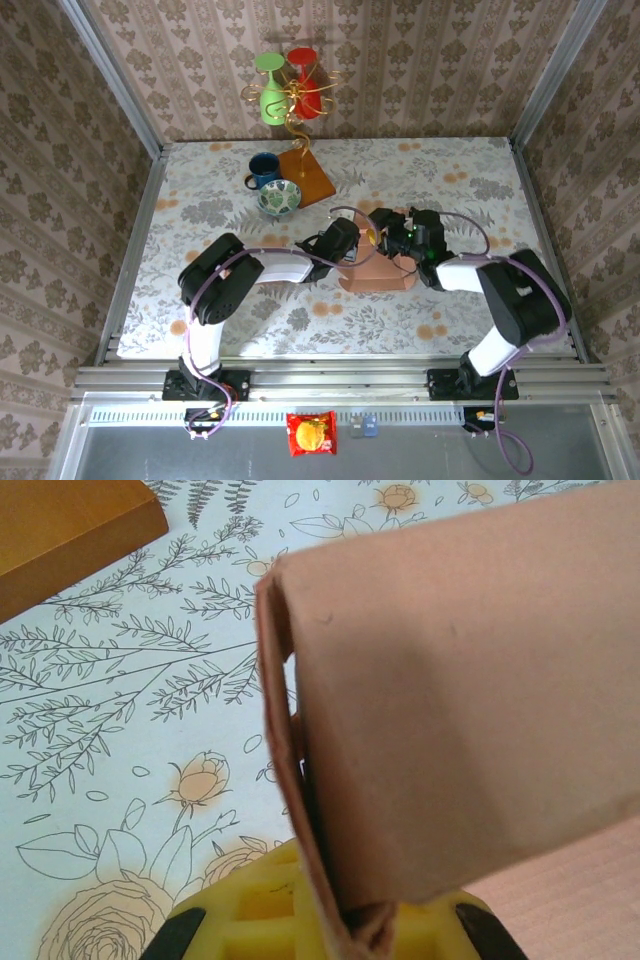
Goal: Fold the paper box
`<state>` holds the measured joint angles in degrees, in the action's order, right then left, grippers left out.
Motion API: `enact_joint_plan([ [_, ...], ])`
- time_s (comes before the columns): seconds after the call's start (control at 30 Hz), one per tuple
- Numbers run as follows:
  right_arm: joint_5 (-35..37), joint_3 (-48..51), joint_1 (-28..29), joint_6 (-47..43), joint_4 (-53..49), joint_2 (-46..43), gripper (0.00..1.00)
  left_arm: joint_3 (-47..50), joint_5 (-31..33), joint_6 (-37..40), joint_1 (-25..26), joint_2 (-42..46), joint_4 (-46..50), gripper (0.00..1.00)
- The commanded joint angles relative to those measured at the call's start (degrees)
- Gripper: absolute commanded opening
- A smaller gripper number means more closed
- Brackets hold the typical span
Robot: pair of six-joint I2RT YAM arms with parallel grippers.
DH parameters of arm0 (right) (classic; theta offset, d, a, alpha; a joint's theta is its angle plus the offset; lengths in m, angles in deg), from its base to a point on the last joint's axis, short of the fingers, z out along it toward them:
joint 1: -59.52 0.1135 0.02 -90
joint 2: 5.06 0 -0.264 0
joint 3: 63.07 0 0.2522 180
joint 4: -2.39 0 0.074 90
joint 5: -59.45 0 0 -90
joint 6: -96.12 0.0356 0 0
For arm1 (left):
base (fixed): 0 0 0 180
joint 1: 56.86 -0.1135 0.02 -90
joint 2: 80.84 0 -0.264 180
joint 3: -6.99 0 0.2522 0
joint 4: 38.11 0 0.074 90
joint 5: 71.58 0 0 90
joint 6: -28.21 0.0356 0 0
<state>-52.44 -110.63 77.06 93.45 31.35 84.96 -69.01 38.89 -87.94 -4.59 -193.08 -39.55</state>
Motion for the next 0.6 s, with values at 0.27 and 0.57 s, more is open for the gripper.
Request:
enact_joint_plan([
  [0.27, -3.32, -15.79, -12.11, -21.26, -48.96, -17.49, 0.66, 1.24, -10.75, -2.47, -5.16, 9.75, 4.65, 0.0],
  [0.57, -6.01, -22.09, -21.52, -30.04, -59.89, -20.15, 0.58, 1.94, -26.22, -5.43, -11.16, 13.98, 7.03, 0.0],
])
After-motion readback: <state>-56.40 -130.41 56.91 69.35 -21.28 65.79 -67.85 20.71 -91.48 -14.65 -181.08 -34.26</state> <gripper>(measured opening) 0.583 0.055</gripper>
